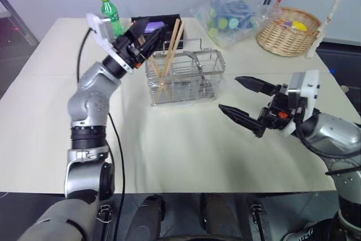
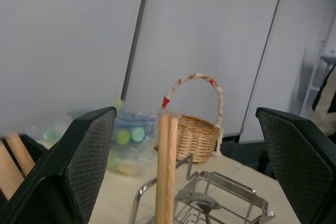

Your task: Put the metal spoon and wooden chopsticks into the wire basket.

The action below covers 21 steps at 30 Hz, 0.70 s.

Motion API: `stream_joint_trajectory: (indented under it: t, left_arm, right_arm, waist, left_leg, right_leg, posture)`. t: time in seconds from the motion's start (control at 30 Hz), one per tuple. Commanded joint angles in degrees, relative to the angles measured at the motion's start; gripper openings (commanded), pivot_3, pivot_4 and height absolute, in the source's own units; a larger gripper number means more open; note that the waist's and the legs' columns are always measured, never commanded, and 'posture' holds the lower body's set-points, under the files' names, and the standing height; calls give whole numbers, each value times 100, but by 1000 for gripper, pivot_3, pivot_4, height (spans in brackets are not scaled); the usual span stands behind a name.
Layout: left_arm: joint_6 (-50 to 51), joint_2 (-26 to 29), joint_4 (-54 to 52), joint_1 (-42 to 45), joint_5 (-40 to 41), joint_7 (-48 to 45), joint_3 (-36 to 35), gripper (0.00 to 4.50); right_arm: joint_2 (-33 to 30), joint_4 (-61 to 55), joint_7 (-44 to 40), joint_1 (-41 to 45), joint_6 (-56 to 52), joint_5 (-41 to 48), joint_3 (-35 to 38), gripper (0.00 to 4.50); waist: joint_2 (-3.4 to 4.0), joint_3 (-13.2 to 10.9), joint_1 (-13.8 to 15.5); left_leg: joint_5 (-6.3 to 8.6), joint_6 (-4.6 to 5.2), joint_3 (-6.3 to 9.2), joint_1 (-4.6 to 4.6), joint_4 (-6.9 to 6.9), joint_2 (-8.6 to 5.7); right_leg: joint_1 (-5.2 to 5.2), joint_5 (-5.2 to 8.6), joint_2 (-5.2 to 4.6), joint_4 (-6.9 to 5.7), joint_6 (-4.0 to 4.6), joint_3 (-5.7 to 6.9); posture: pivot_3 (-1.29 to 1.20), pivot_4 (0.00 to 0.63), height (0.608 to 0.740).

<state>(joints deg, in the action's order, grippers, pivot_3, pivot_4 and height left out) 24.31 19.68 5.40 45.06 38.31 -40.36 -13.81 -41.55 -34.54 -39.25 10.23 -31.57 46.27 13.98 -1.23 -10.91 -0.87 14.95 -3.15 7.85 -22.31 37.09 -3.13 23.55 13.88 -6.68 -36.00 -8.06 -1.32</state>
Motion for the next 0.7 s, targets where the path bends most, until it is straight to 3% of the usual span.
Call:
stream_joint_trajectory:
  t: [0.03, 0.4, 0.7]
  left_arm:
    - [401, 375, -719, -218, 218, 159, -196, 4471]
    - [1683, 1079, -2498, -1753, 1036, 1000, -710, 4471]
    - [2122, 944, -3866, -3163, 1838, 1923, -982, 4471]
  right_arm:
    - [41, 90, -13, 43, 160, 5, 218, 4500]
    - [291, 597, 128, 14, 411, -285, 312, 4500]
    - [638, 389, 337, -201, 402, -309, 213, 4500]
  waist:
    - [1, 0, 6]
    - [4, -1, 5]
    - [6, -1, 19]
  left_leg:
    - [0, 0, 0, 0, 0, 0]
    - [1, 2, 0, 2, -4, 2]
    - [1, 2, 0, 4, -4, 2]
  right_leg:
    - [0, 0, 0, 0, 0, 0]
    - [2, 1, 0, -2, 2, -3]
    - [-2, 1, 0, 0, 4, -5]
  posture:
    - [0, 150, 740]
    - [0, 150, 740]
    - [0, 150, 740]
